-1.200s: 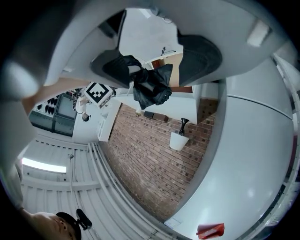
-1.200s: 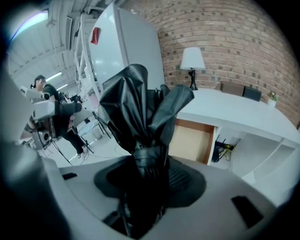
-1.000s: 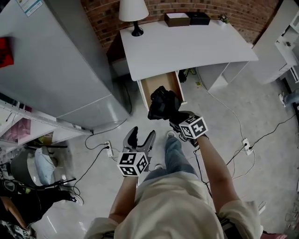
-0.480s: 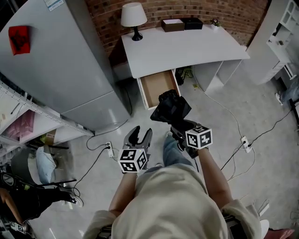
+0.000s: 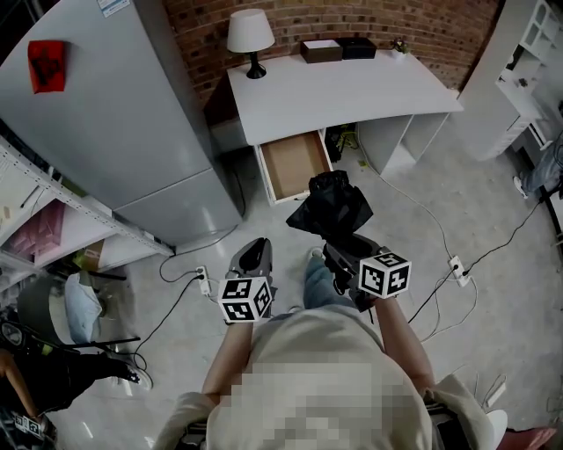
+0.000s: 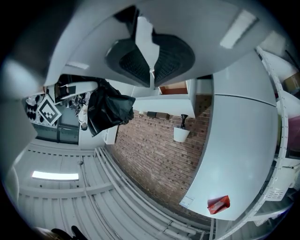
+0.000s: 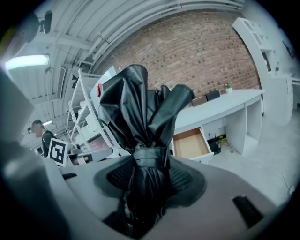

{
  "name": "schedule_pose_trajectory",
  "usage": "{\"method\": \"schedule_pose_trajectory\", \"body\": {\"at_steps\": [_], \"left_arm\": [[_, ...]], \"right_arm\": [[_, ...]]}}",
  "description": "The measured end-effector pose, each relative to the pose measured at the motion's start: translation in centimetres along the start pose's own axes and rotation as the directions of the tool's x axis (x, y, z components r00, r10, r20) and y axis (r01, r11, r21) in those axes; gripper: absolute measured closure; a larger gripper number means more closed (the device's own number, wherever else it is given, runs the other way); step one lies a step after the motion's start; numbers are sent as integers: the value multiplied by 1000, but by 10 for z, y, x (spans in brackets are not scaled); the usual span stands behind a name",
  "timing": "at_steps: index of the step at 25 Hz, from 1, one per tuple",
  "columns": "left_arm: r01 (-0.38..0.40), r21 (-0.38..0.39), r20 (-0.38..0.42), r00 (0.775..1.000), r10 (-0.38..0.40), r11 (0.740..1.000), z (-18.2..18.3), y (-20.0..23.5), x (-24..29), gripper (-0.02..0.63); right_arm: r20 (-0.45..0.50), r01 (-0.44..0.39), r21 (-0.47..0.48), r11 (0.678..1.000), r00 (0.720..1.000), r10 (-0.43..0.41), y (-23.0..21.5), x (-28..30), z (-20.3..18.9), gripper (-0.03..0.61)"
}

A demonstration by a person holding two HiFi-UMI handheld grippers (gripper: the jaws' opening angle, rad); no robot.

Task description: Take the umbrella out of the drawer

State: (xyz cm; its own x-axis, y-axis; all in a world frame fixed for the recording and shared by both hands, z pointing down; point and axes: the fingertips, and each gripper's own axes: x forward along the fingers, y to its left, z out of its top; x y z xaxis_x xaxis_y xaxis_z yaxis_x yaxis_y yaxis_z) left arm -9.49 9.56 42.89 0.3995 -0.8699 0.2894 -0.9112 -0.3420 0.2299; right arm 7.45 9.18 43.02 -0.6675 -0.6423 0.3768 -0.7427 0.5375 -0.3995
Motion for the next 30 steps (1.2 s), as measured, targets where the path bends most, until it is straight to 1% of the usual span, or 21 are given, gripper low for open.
{"method": "schedule_pose_trajectory", "body": {"at_steps": [3, 13, 19, 30], "left_arm": [[2, 2, -4, 1000, -2, 1000, -1, -4, -4, 602], [27, 1, 4, 1000, -27, 1000, 0, -8, -8, 603], [35, -4, 12, 999, -35, 999, 6, -8, -6, 603], [49, -5, 7, 999, -49, 999, 5, -8, -5, 603]], "right_arm": [[23, -4, 22, 1000, 1000, 4, 4, -9, -1, 376], [46, -9, 52, 999, 999, 6, 8, -15, -4, 376], [54, -4, 54, 999, 999, 1, 7, -12, 1, 376], [66, -6, 67, 998, 998, 2, 6, -8, 2, 376]]}}
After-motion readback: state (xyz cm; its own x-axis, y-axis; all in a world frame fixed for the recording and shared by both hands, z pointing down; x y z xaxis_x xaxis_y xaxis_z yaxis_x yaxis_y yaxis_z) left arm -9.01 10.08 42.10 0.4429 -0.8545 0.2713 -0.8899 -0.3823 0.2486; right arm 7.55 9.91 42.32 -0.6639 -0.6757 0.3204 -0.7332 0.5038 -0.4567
